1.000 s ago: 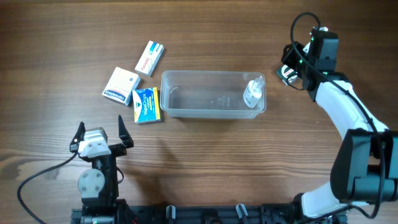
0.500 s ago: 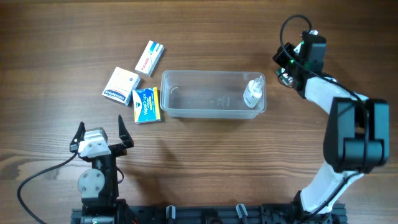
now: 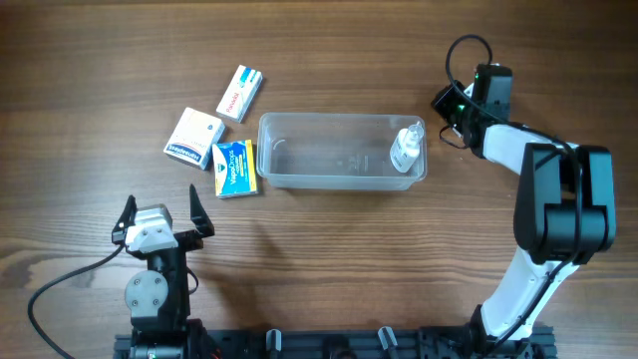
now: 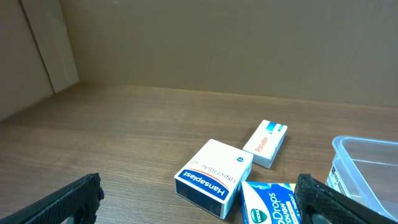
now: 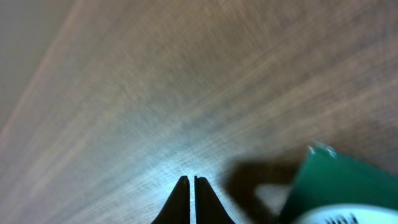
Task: Pack container
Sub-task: 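Raise the right gripper and move it toward the green Zam-Buk tin, then lower the right gripper over the green Zam-Buk tin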
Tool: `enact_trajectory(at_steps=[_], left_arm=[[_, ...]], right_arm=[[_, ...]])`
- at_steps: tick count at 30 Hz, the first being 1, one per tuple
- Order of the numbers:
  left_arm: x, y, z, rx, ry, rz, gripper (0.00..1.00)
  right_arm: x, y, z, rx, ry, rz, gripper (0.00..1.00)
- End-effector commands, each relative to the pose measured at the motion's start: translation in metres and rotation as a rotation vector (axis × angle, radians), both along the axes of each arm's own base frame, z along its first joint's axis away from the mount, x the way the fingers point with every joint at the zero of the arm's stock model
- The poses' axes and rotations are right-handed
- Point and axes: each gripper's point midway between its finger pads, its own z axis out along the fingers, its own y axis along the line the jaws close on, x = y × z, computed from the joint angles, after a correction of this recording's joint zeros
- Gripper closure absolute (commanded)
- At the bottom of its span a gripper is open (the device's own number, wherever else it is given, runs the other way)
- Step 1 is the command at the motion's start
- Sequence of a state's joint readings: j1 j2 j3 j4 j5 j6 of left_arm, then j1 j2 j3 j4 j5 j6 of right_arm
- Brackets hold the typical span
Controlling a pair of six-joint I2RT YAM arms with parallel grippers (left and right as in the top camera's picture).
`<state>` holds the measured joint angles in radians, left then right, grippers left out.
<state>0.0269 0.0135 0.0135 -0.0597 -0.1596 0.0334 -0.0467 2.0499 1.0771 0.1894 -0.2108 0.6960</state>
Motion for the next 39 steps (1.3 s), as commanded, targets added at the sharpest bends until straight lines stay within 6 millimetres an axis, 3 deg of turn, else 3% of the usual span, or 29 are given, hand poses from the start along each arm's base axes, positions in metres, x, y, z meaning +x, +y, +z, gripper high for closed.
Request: enact_trajectory(at_steps=[1, 5, 8, 18, 24, 29, 39], left_arm=[[0.000, 0.000, 0.000, 0.015, -0.004, -0.001, 0.00], [0.000, 0.000, 0.000, 0.015, -0.004, -0.001, 0.00], [0.000, 0.000, 0.000, 0.015, -0.004, -0.001, 0.00], [0.000, 0.000, 0.000, 0.015, -0.004, -0.001, 0.00], [0.000, 0.000, 0.000, 0.015, -0.004, -0.001, 0.00], [0.000, 0.000, 0.000, 0.015, -0.004, 0.000, 0.00], [0.000, 0.000, 0.000, 0.015, -0.004, -0.001, 0.00]], right_arm=[[-0.007, 0.006, -0.009, 0.023, 0.046, 0.010, 0.96], [-0.010, 0.002, -0.012, 0.000, 0.065, 0.007, 0.96], [-0.011, 0.000, -0.003, -0.031, 0.055, 0.015, 0.96], [-0.022, -0.035, 0.051, -0.264, 0.046, -0.039, 0.96], [-0.036, -0.040, 0.043, -0.304, 0.118, -0.032, 0.96], [-0.026, -0.019, 0.052, -0.260, 0.047, 0.094, 0.96], [-0.020, -0.026, 0.055, -0.249, 0.029, 0.021, 0.96]])
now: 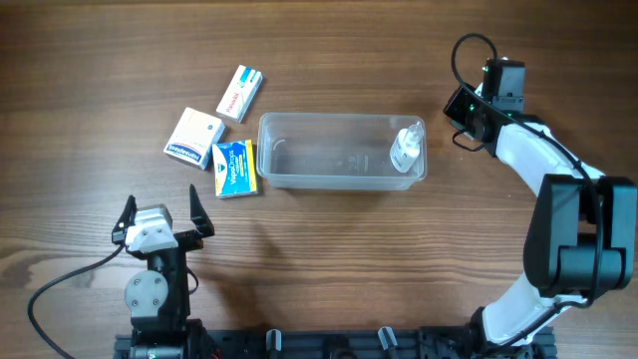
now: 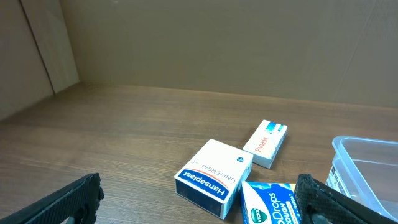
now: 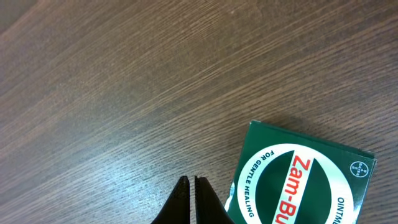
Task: Pack container
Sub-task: 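Lower the right gripper over the green Zam-Buk tin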
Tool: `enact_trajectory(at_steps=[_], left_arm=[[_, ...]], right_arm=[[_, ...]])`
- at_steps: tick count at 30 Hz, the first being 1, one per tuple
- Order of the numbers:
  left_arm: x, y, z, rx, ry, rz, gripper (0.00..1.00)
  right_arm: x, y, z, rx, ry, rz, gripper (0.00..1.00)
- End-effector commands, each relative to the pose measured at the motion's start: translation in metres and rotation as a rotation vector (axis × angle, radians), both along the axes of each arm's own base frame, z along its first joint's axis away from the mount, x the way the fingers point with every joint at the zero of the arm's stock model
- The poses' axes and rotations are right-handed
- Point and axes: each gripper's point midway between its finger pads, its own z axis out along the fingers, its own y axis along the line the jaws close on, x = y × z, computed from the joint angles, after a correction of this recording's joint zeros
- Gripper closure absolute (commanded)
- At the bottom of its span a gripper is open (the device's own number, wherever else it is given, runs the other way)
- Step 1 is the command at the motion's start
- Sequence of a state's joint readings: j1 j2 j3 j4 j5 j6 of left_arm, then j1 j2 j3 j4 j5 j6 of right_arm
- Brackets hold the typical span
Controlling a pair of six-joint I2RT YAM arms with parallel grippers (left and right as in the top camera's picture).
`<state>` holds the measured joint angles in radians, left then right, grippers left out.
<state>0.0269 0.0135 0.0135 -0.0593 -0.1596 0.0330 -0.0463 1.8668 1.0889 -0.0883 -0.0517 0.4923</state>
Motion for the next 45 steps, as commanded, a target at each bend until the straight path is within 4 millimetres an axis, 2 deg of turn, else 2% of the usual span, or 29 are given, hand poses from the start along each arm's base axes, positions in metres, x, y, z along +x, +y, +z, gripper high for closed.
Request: enact_trajectory(at_steps=[1, 5, 11, 19, 36, 45], left_arm=[[0.000, 0.000, 0.000, 0.016, -0.004, -0.001, 0.00], [0.000, 0.000, 0.000, 0.016, -0.004, -0.001, 0.00], [0.000, 0.000, 0.000, 0.016, -0.004, -0.001, 0.00], [0.000, 0.000, 0.000, 0.016, -0.004, -0.001, 0.00], [0.000, 0.000, 0.000, 0.016, -0.004, -0.001, 0.00], [0.000, 0.000, 0.000, 0.016, -0.004, -0.001, 0.00]], right_arm=[[0.010, 0.000, 0.013, 0.005, -0.043, -0.019, 0.95], [0.011, -0.001, 0.009, 0.013, -0.039, -0.029, 0.96], [0.014, -0.001, -0.009, 0.016, -0.023, -0.032, 0.96], [0.015, -0.001, -0.022, 0.031, -0.008, -0.049, 0.96], [0.009, 0.000, -0.028, 0.031, 0.023, -0.050, 0.96], [-0.003, -0.008, -0.037, -0.023, 0.087, -0.059, 0.96]])
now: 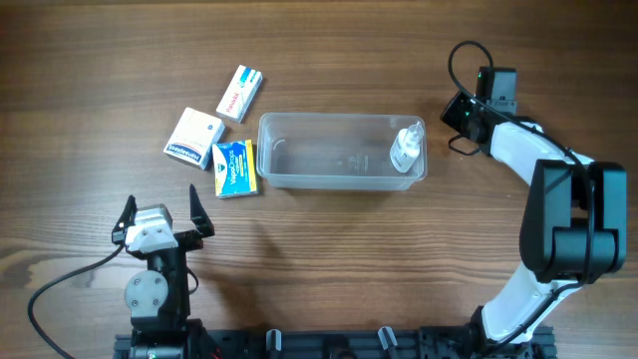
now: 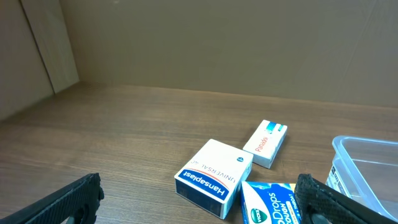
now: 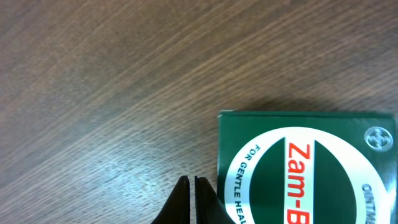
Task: Pack container
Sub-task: 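Lower the right gripper over the green Zam-Buk tin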
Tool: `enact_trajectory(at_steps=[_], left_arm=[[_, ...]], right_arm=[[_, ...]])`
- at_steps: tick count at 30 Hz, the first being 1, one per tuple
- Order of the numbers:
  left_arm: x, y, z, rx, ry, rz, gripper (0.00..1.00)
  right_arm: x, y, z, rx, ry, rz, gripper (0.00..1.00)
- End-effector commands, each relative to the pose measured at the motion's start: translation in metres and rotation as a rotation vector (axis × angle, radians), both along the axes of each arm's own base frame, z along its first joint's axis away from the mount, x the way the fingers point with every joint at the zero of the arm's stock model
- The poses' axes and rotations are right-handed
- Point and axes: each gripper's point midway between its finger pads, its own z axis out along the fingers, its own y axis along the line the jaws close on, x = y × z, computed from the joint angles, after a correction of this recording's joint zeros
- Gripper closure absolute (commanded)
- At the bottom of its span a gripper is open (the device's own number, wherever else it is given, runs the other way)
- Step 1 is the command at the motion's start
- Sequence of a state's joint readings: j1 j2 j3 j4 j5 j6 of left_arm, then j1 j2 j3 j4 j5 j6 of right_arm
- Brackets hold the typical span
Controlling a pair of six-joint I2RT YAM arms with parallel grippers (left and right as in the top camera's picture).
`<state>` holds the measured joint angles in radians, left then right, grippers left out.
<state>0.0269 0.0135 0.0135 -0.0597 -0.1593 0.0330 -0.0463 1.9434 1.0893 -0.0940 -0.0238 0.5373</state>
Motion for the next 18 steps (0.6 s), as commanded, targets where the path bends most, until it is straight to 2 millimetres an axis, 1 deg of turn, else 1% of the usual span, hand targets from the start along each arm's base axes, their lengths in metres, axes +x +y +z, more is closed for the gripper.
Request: enact_trajectory(at_steps=[1, 7, 14, 18], left_arm=[[0.000, 0.000, 0.000, 0.016, -0.004, 0.000, 0.00], [0.000, 0.000, 0.000, 0.016, -0.004, 0.000, 0.00], [0.000, 0.000, 0.000, 0.016, -0.004, 0.000, 0.00], [0.000, 0.000, 0.000, 0.016, -0.004, 0.000, 0.00]], right_arm=[[0.004, -0.004, -0.002, -0.035, 0.005, -0.003, 0.96], [-0.001, -0.004, -0.005, -0.039, 0.027, 0.005, 0.96], [-0.007, -0.008, 0.000, -0.111, 0.053, 0.067, 0.96], [-0.007, -0.008, 0.004, -0.137, 0.063, 0.112, 0.95]])
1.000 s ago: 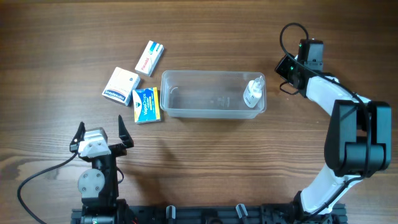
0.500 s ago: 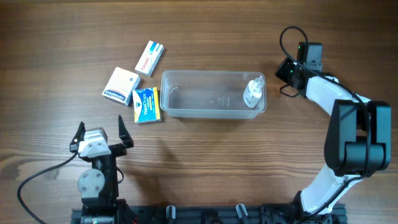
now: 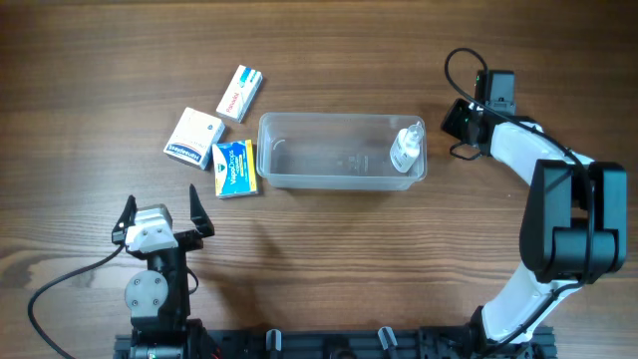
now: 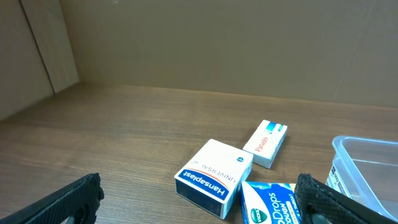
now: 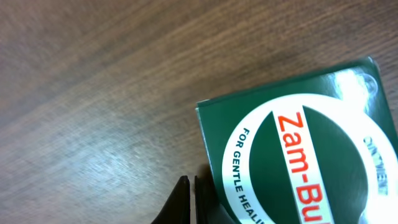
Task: Pack container
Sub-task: 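Lower the right gripper over the green Zam-Buk tin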
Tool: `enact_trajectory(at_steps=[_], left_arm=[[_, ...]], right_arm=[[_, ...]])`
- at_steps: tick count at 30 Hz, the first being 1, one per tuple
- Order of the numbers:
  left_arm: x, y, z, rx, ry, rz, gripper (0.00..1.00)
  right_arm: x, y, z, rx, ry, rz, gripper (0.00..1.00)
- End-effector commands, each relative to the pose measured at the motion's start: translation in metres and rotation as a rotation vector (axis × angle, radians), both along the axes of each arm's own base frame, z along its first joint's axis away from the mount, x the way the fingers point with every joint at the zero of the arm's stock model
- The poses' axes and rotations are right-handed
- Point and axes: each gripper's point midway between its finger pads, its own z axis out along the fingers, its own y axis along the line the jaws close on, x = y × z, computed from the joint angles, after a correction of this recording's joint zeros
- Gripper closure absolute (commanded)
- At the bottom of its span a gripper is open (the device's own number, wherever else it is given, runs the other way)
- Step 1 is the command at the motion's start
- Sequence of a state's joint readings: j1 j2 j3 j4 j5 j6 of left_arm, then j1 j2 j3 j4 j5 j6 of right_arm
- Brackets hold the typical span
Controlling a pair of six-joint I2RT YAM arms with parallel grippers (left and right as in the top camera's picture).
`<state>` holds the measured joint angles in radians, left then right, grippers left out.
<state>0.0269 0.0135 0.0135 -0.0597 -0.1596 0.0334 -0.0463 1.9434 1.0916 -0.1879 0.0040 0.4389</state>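
The clear plastic container (image 3: 339, 150) lies mid-table with a white bottle (image 3: 406, 148) standing in its right end. Left of it lie a Panadol box (image 3: 239, 93), a Hansaplast box (image 3: 193, 138) and a blue Vicks drops box (image 3: 235, 168). A green Zam-Buk box (image 5: 298, 155) lies on the wood right of the container, hidden under the arm in the overhead view. My right gripper (image 5: 191, 183) is shut, its fingertips against the box's left edge. My left gripper (image 3: 159, 214) rests open near the front edge, holding nothing.
The brown wooden table (image 3: 329, 259) carries everything. A black cable (image 3: 457, 60) loops behind the right wrist. The right arm (image 3: 563, 199) stretches along the right side. A wall panel (image 4: 186, 43) rises behind the table in the left wrist view.
In the right wrist view the green box looks larger and more turned, its left edge now at the shut fingertips. The right wrist has shifted slightly towards the container. The left arm is unchanged.
At first my shut right gripper was low over bare wood with only a corner of the green box in view. Then it stood farther from the container with the whole box top showing. Since then it has come up against the box's left edge. The left arm has not moved.
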Motion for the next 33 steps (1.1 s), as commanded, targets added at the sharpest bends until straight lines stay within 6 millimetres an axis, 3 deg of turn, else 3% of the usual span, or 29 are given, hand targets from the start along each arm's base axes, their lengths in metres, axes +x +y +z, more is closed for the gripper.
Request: enact_trajectory(at_steps=[1, 7, 12, 14, 15, 17, 18, 19, 21, 27, 33], left_arm=[[0.000, 0.000, 0.000, 0.015, -0.004, -0.001, 0.00], [0.000, 0.000, 0.000, 0.015, -0.004, -0.001, 0.00], [0.000, 0.000, 0.000, 0.015, -0.004, -0.001, 0.00], [0.000, 0.000, 0.000, 0.015, -0.005, -0.001, 0.00], [0.000, 0.000, 0.000, 0.015, -0.004, -0.001, 0.00], [0.000, 0.000, 0.000, 0.015, -0.004, -0.001, 0.00], [0.000, 0.000, 0.000, 0.015, -0.004, -0.001, 0.00], [0.000, 0.000, 0.000, 0.015, -0.004, -0.001, 0.00], [0.000, 0.000, 0.000, 0.015, -0.004, -0.001, 0.00], [0.000, 0.000, 0.000, 0.015, -0.004, -0.001, 0.00], [0.000, 0.000, 0.000, 0.015, -0.004, -0.001, 0.00]], right_arm=[[0.013, -0.001, 0.017, -0.054, -0.034, 0.069, 0.96], [0.022, 0.027, 0.044, 0.059, -0.111, 0.191, 0.96], [0.023, 0.014, 0.083, -0.038, -0.181, 0.198, 0.91], [0.018, -0.002, 0.098, -0.116, -0.187, 0.171, 0.82], [0.015, -0.010, 0.105, -0.157, -0.185, 0.166, 0.69], [0.005, -0.029, 0.114, -0.258, -0.160, 0.141, 0.53], [-0.001, -0.040, 0.116, -0.296, -0.138, 0.111, 0.37], [-0.008, -0.053, 0.116, -0.341, -0.104, 0.072, 0.14], [-0.017, -0.066, 0.110, -0.384, -0.053, 0.047, 0.00], [-0.026, -0.076, 0.082, -0.392, 0.036, 0.111, 0.00], [-0.013, -0.051, 0.068, -0.344, 0.002, 0.343, 0.00]])
